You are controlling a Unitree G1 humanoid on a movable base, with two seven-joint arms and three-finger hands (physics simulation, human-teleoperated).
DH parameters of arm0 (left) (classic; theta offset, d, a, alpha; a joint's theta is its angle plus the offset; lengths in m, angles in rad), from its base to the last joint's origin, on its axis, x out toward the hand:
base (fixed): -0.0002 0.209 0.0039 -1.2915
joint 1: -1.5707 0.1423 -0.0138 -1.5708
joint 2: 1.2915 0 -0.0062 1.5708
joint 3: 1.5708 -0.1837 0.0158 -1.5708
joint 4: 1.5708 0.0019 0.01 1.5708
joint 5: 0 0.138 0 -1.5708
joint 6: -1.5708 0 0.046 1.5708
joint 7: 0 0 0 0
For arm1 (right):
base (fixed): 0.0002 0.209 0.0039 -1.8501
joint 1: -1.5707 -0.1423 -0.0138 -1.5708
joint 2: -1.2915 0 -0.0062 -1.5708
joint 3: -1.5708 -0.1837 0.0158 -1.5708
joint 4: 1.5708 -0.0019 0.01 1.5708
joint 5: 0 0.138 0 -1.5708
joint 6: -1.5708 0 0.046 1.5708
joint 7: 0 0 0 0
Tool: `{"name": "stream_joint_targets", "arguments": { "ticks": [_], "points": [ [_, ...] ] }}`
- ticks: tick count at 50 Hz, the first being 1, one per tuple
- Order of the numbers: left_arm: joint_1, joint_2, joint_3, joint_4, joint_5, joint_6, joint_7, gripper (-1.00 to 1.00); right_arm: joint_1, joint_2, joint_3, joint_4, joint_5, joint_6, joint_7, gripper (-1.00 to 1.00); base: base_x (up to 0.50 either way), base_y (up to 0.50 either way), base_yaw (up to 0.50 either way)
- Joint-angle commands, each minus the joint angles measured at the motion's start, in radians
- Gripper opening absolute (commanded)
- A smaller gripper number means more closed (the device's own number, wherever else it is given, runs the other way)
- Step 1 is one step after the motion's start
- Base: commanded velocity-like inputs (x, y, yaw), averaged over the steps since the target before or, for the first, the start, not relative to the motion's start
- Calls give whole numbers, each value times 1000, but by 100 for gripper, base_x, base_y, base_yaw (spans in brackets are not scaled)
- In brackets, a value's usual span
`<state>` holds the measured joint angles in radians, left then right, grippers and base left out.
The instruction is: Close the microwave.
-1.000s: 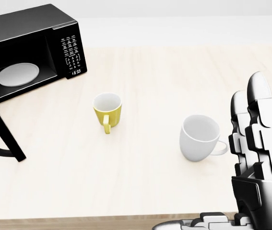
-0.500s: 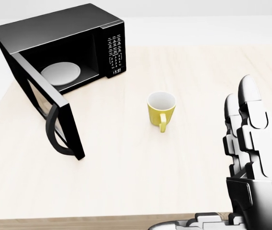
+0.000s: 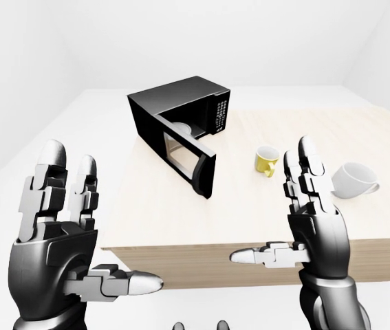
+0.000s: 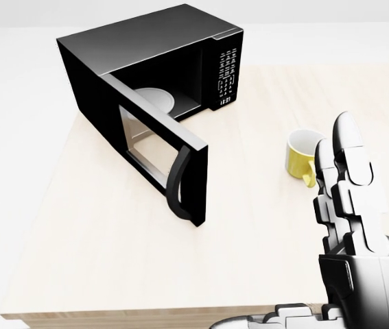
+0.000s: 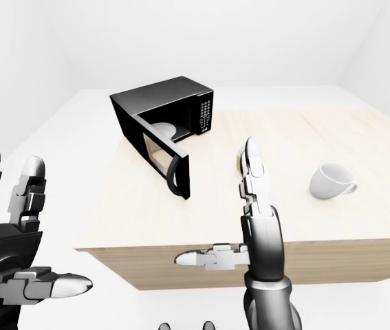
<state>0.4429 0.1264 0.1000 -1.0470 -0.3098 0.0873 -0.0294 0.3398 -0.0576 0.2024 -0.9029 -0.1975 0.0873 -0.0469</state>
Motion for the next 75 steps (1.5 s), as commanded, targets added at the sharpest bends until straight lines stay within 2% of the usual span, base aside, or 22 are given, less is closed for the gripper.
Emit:
{"name": "stream_joint_targets", "arguments": {
  "ticks": [1, 28, 38, 53, 56, 62, 75],
  "points": [
    [-1, -9, 0, 0, 9, 0, -8, 100, 1, -1, 0, 4, 1, 0, 0, 100, 0, 50, 0],
    [-27, -39, 21, 0, -2, 0, -23, 100, -20, 7, -1, 29, -5, 0, -13, 100, 0, 49, 0],
    [-21, -54, -7, 0, 46, 0, -39, 100, -31, 8, 12, 53, -2, 0, -34, 100, 0, 0, 0],
    [-28, -67, -16, 0, 67, 0, -42, 100, -34, 7, 7, 52, 18, 0, -25, 100, 0, 0, 0],
    [-34, -51, 0, 0, 36, 0, -26, 100, -32, 6, 23, 53, 9, 0, -30, 100, 0, 0, 0],
    [-27, -18, -15, 0, 19, 0, 7, 100, -33, 3, 14, 44, 24, 0, -23, 100, 7, 0, 0],
    [-24, -17, -17, 0, 24, 0, 7, 100, -34, 2, 17, 49, 16, 0, -23, 100, 34, 0, 0]
  ]
}}
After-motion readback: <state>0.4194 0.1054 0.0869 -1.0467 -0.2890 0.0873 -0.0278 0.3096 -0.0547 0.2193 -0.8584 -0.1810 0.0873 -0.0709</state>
